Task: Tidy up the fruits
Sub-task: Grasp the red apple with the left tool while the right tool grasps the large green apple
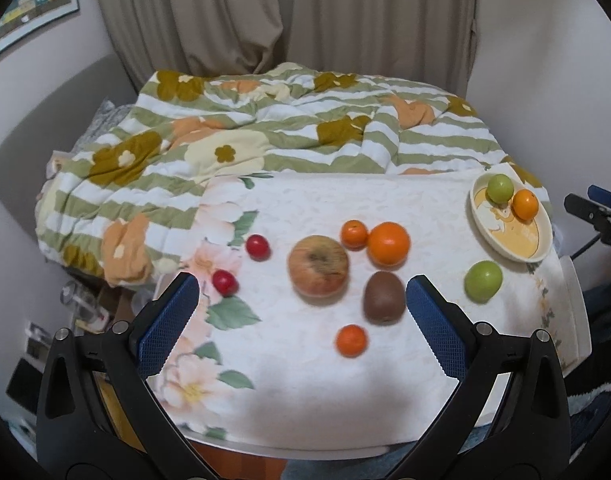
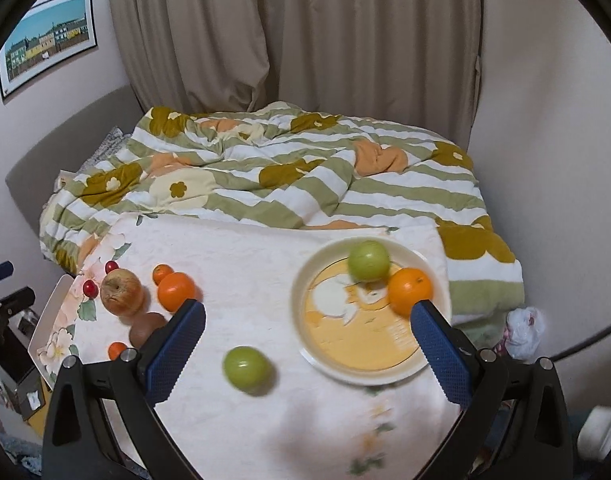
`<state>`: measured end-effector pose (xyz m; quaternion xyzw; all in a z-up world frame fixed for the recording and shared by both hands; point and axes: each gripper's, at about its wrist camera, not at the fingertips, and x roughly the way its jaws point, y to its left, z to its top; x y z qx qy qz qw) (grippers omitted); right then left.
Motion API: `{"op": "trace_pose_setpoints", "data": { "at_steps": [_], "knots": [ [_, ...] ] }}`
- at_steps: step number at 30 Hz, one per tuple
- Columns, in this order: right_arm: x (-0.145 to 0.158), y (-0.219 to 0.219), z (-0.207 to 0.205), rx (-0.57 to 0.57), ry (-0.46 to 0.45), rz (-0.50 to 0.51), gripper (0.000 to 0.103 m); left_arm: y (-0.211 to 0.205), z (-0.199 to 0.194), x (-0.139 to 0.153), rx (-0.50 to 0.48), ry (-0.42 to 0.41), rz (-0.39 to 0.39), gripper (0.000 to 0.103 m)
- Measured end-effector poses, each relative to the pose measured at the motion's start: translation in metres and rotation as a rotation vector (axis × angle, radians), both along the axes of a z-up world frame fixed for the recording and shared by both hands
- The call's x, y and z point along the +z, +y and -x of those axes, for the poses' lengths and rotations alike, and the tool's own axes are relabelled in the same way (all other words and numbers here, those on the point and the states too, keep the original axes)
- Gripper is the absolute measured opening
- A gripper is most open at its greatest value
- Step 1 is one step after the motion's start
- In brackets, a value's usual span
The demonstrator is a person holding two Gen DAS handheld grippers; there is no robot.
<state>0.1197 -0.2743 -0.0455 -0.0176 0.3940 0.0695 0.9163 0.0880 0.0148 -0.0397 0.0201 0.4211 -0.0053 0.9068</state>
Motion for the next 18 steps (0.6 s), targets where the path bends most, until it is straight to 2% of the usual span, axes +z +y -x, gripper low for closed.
{"op": "trace_pose_setpoints", "data": {
  "at_steps": [10,18],
  "knots": [
    [-0.023,0.079,0.021,-0.092,0.042,-0.028,0.102,0.062,-0.024,-0.018,-0.16,0.031,0.041,0.103],
    [-0.052,0.099,0.024,-0.231,0.071,-0.054,0.102,0.075,-0.054,-0.047,-0.305,0.093,0.039,0.103]
  ]
}}
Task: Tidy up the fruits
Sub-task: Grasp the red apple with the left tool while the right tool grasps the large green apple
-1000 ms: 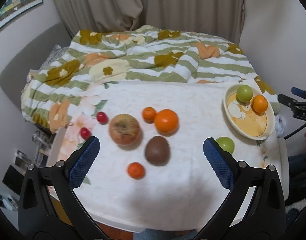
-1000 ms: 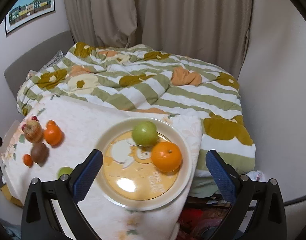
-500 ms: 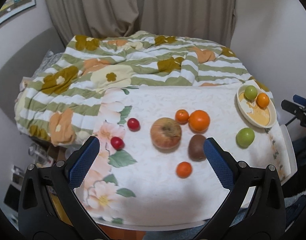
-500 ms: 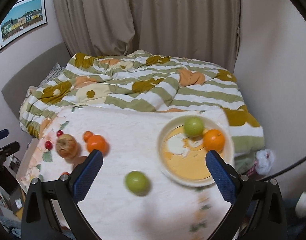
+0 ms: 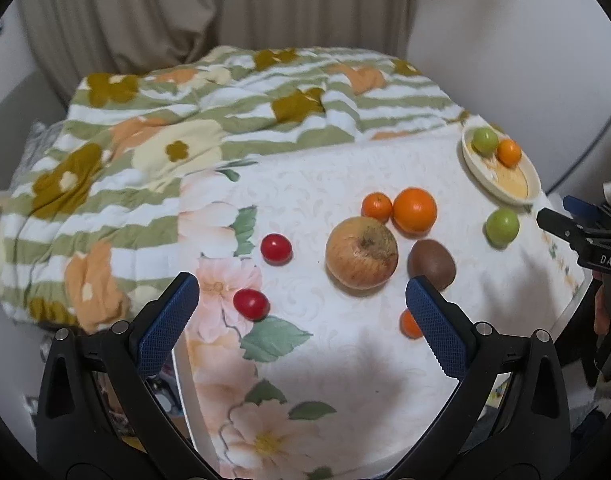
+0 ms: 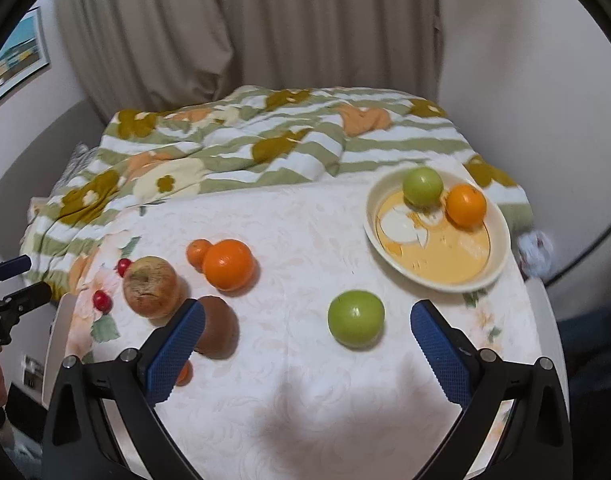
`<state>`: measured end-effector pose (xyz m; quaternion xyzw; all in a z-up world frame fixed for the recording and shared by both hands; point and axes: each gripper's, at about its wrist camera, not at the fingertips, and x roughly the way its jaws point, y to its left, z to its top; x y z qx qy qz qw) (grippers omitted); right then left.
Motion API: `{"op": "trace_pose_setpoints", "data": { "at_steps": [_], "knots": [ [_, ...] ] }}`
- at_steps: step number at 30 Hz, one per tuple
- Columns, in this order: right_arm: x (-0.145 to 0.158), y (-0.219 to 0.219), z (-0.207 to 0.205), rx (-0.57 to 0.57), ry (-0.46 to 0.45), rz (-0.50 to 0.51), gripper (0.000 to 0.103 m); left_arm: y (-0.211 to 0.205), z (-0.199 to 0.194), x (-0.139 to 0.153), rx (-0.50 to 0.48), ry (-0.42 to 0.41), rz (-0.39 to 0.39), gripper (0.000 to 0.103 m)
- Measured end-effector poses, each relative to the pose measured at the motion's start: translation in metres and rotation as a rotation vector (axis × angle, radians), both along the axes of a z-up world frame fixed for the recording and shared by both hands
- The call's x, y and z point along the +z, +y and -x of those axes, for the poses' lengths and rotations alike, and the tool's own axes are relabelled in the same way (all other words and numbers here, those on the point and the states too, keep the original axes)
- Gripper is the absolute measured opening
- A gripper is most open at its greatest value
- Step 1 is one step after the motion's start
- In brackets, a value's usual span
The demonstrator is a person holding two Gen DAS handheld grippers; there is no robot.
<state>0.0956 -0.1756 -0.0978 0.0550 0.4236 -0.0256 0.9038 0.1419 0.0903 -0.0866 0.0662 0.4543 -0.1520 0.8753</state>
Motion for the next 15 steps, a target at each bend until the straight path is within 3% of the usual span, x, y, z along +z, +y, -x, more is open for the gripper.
{"op": "trace_pose_setpoints", "data": {
  "at_steps": [8,15],
  "knots": [
    [-0.041,-0.01,-0.009,-0.09,0.066,0.024,0.102,-0.022,-0.026,-0.043,-0.094,0.055,-0.025,0.103],
    [-0.071,-0.024,-0.022,-0.133,0.102,0.029,0.102,-0.056,-0.036,-0.074,-0.184,0.04,-0.08,0.103]
  ]
}}
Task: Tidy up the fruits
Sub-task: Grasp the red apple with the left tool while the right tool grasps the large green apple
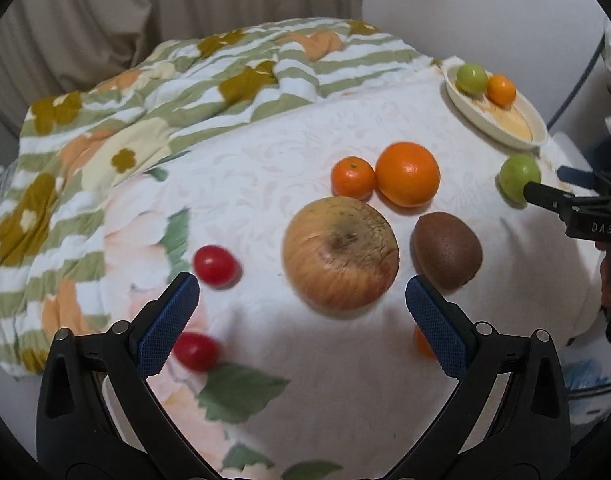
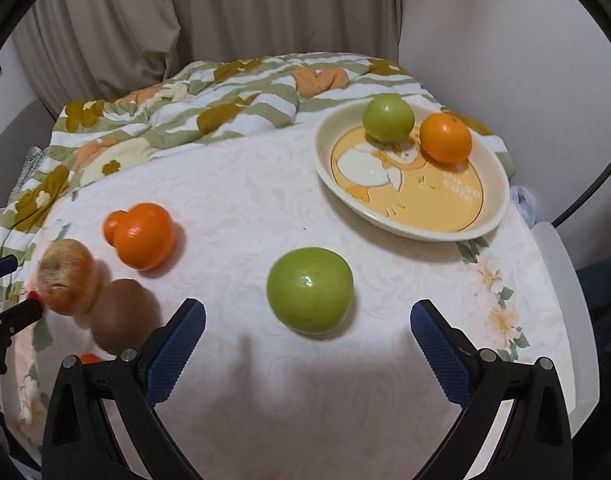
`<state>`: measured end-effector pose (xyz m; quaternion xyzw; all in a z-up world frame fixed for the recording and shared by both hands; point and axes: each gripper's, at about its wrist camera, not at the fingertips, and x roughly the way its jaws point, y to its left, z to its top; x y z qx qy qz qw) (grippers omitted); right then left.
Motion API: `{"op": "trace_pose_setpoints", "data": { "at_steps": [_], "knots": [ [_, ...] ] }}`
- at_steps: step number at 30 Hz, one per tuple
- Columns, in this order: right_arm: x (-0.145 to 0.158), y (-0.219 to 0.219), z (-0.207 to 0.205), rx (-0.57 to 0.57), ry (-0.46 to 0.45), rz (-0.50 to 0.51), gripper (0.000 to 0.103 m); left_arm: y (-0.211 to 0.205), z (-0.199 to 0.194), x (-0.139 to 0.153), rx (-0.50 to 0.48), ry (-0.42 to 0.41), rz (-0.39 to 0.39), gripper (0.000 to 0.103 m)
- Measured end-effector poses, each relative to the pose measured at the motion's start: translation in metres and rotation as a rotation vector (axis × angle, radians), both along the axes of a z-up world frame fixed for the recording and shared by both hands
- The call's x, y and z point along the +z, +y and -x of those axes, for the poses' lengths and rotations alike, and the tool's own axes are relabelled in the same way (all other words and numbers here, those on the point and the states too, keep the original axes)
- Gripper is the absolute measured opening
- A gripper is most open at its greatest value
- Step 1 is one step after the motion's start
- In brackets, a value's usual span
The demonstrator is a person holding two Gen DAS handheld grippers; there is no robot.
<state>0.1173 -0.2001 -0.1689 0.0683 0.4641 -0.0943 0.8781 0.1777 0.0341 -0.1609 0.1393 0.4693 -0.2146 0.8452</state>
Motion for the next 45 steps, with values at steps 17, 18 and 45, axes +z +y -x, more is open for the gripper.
{"op": "trace_pose_setpoints", "data": {
  "at_steps": [17,18,45],
  "knots": [
    [-0.021,-0.004,-0.011,0.009,0.047,0.004,0.093,-0.033,-0.015,-0.032,-0.051,0.041,-0.025,0.082],
    [-0.021,-0.004,-0.011,0.009,0.05,0.008,0.093,-0.033,-0.015,-0.032,-0.049,0.043,-0.024,0.082],
    [-0.018,0.005,-0.032,0.06,0.091,0.008,0.045,0.006,0.008,-0.015,0.057,0.074,0.013,0.082]
  ]
}}
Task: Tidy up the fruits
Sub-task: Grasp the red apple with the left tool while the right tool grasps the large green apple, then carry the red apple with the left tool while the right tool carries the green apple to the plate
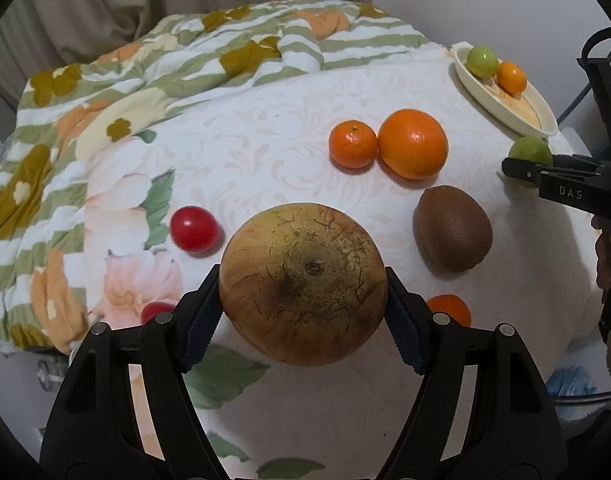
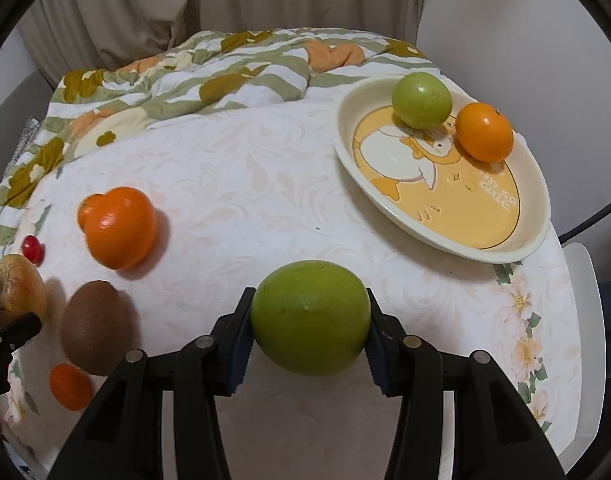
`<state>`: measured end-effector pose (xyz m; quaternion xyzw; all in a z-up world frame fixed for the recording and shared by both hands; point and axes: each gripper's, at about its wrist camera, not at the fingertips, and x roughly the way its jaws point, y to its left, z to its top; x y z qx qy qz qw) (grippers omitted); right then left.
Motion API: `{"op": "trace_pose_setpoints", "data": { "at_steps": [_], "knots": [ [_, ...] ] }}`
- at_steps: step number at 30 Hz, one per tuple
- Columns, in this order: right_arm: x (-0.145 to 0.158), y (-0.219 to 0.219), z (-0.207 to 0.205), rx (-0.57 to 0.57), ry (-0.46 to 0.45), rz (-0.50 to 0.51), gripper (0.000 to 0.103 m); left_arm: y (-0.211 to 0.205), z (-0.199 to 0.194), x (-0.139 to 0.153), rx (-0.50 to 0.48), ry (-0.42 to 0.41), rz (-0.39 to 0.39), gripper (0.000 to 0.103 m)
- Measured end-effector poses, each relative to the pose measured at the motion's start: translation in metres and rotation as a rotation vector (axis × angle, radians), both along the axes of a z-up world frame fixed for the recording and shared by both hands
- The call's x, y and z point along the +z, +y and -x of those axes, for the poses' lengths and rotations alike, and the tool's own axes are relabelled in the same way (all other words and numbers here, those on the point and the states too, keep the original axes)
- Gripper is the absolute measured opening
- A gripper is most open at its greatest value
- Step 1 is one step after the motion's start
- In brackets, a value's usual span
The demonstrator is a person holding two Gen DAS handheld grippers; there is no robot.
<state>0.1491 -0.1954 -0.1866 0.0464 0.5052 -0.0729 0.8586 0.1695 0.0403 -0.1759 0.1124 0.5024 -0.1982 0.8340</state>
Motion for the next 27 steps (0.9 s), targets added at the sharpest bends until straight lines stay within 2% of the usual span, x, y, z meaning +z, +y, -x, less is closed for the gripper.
{"op": "trace_pose_setpoints", "data": {
  "at_steps": [7,17,22,27],
  "knots": [
    [0.03,0.016,0.011,0.04,-0.038,-0.037,0.045,0.013,0.013,0.03,0.033,-0.026,0.019,0.082],
    [0.087,0.037,0.031,0.081,-0.123,-0.089,0.045,0.025,0.027,0.084,0.067,-0.121,0.052,0.082],
    [0.112,0.032,0.038,0.095,-0.169,-0.075,0.045,0.015,0.023,0.103,0.054,-0.164,0.056,0.082],
    [0.13,0.008,0.041,0.098,-0.217,-0.079,0.045,-0.011,0.02,0.123,0.061,-0.216,0.068,0.082]
  ]
}}
